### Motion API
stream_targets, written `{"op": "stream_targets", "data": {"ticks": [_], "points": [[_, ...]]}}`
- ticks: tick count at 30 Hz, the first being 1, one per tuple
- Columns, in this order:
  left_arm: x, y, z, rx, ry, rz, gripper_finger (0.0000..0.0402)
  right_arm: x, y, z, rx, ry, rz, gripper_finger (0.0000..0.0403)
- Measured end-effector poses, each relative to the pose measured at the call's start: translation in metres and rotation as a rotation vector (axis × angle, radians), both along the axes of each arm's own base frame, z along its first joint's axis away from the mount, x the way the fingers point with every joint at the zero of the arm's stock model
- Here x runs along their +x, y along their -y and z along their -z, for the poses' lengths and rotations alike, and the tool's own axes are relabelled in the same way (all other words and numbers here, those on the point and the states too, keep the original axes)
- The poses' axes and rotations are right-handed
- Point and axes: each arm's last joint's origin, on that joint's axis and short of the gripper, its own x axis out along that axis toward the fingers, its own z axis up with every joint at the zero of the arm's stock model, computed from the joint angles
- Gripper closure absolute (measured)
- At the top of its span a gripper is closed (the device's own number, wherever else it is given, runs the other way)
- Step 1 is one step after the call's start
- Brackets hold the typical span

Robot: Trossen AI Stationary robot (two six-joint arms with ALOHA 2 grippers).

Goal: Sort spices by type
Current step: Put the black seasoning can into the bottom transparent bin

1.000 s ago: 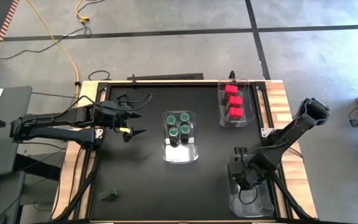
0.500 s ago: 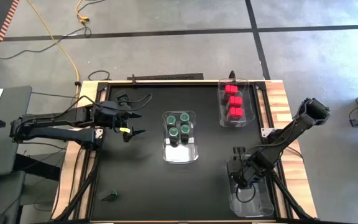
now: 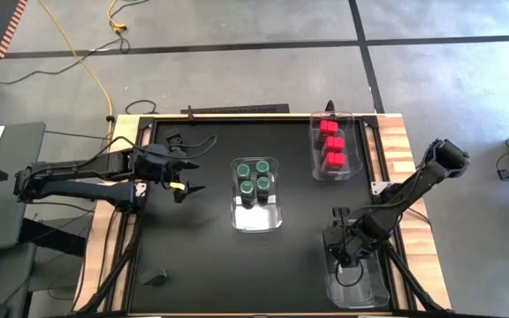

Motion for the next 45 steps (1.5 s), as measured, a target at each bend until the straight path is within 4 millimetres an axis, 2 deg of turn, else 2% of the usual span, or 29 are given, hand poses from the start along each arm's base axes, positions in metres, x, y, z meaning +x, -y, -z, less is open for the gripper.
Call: {"op": "stream_targets", "data": {"ticks": [6, 20, 31, 38, 41, 45], "points": [[0.0, 0.0, 0.0, 0.0, 0.001, 0.0, 0.0019, 0.001, -0.001, -0.001, 0.0, 0.0, 0.0, 0.0202], [0.0, 0.0, 0.0, 0.0, 0.002, 0.0, 0.0019, 0.0, 0.0, -0.001, -0.004, -0.003, -0.003, 0.0194], [0.0, 0.0, 0.0, 0.001, 0.001, 0.0, 0.0019, -0.001, 0.001, -0.001, -0.018, -0.021, 0.001, 0.0133], [0.0, 0.0, 0.0, 0.001, 0.001, 0.0, 0.0019, -0.002, 0.002, -0.002, -0.023, -0.027, 0.0, 0.0108], [0.0, 0.0, 0.0, 0.001, 0.002, 0.0, 0.0019, -0.003, 0.003, -0.005, -0.016, -0.019, 0.001, 0.0104], [0.0, 0.0, 0.0, 0.001, 0.002, 0.0, 0.0019, -0.002, 0.004, -0.02, 0.001, 0.002, 0.006, 0.0102]]}}
